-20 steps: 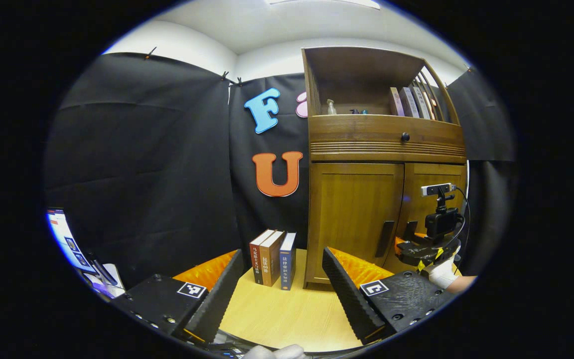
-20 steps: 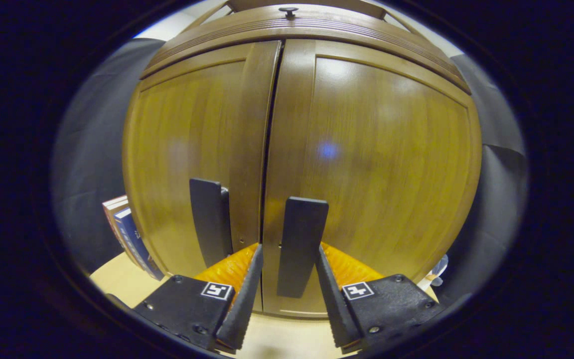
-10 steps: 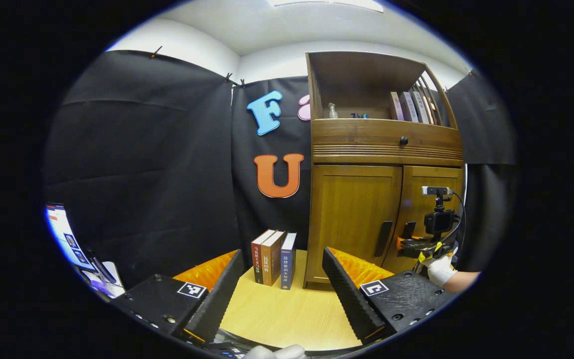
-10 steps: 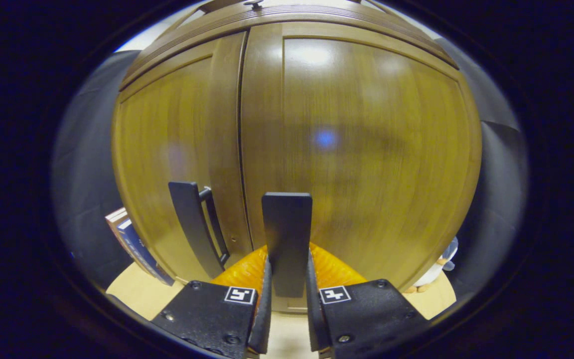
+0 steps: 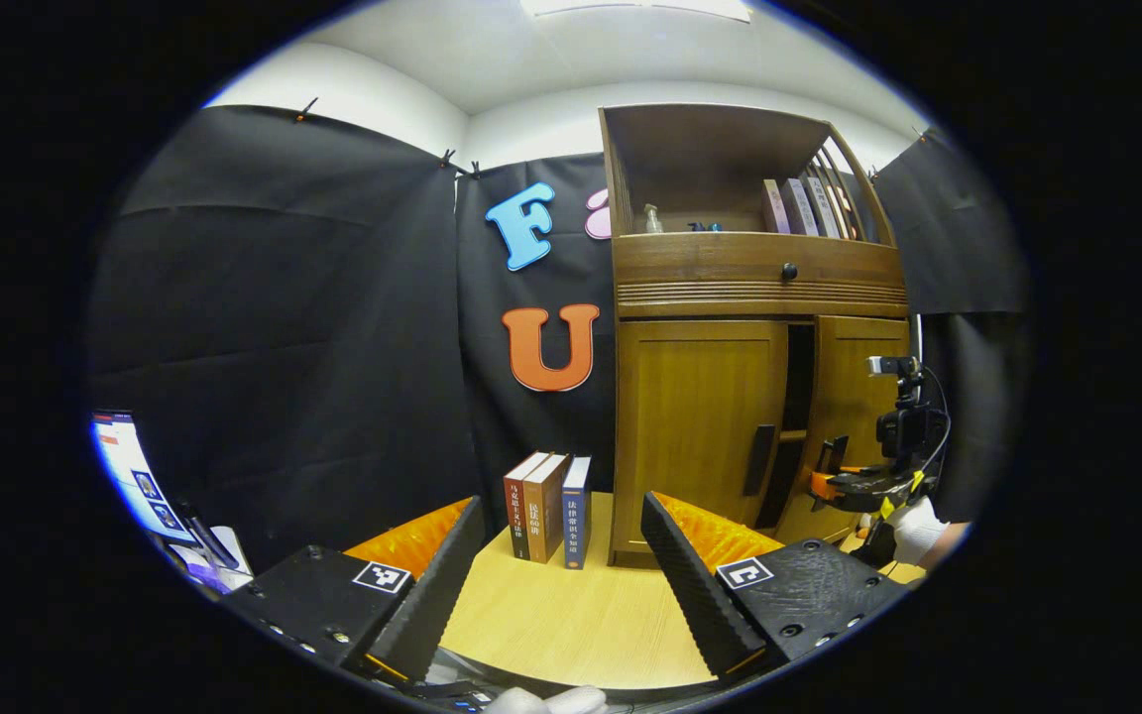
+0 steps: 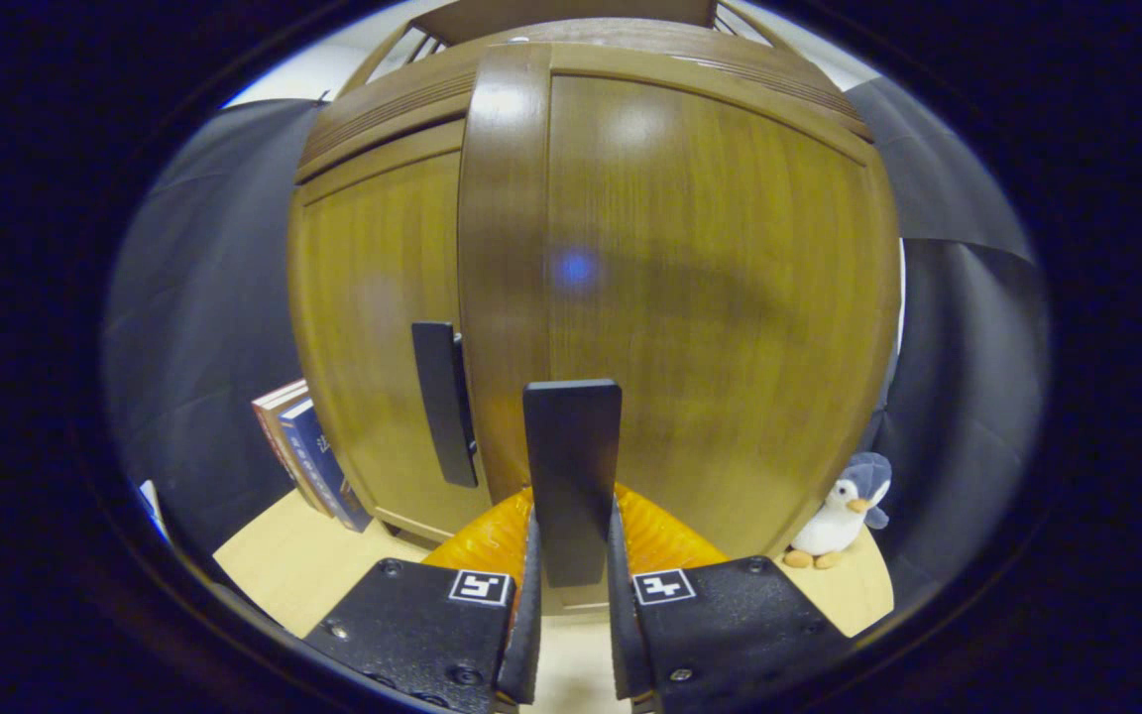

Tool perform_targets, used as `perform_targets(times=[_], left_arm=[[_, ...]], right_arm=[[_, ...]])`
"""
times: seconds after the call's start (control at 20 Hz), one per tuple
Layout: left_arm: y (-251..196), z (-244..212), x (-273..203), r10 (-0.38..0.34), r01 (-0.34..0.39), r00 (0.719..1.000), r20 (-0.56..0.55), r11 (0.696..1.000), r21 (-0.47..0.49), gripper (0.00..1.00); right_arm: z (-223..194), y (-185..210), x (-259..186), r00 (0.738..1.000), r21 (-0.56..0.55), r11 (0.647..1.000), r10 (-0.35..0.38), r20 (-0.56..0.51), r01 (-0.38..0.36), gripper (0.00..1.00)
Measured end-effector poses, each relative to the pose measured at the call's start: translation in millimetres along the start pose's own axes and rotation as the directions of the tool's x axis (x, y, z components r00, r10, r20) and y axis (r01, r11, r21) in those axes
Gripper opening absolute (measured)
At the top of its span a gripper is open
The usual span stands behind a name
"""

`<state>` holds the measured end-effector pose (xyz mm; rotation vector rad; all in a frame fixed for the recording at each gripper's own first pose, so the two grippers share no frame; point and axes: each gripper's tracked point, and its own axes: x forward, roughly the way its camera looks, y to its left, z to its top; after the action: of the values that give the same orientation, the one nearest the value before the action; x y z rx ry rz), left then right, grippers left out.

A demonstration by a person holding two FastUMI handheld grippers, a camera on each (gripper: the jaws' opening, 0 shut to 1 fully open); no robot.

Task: Open the right door of the double-door shoe cabinet with the right hand, and open the left door with the left hand.

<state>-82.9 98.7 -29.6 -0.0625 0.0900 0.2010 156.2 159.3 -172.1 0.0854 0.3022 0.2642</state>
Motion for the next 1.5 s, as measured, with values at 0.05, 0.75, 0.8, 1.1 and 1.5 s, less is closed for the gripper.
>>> perform_targets(times=[0.05, 0.75, 0.8, 1.1, 1.5], left_arm=[[-1, -2, -1, -0.003, 0.003, 1.0, -0.003, 1.0, -0.001, 0.96], [-65, 2, 26, -0.172, 0.172, 0.985, -0.001, 0.985, -0.023, 0.96], [-71, 3, 28, -0.188, 0.188, 0.982, 0.002, 0.982, -0.023, 0.96], [-97, 4, 37, -0.266, 0.266, 0.964, 0.002, 0.964, -0.008, 0.96], [-144, 0, 42, -0.397, 0.397, 0.918, -0.012, 0.918, -0.008, 0.96]], right_arm=[[-6, -4, -9, 1.0, 0.001, 1.0, 0.004, -0.003, -0.004, 0.32], [-37, -66, -108, 0.998, 0.043, 0.997, -0.062, -0.032, 0.063, 0.28], [-38, -71, -112, 0.997, 0.042, 0.996, -0.076, -0.031, 0.078, 0.28], [-46, -102, -136, 0.989, 0.087, 0.985, -0.144, -0.023, 0.146, 0.22], [-52, -151, -159, 0.969, 0.137, 0.959, -0.249, -0.008, 0.247, 0.09]])
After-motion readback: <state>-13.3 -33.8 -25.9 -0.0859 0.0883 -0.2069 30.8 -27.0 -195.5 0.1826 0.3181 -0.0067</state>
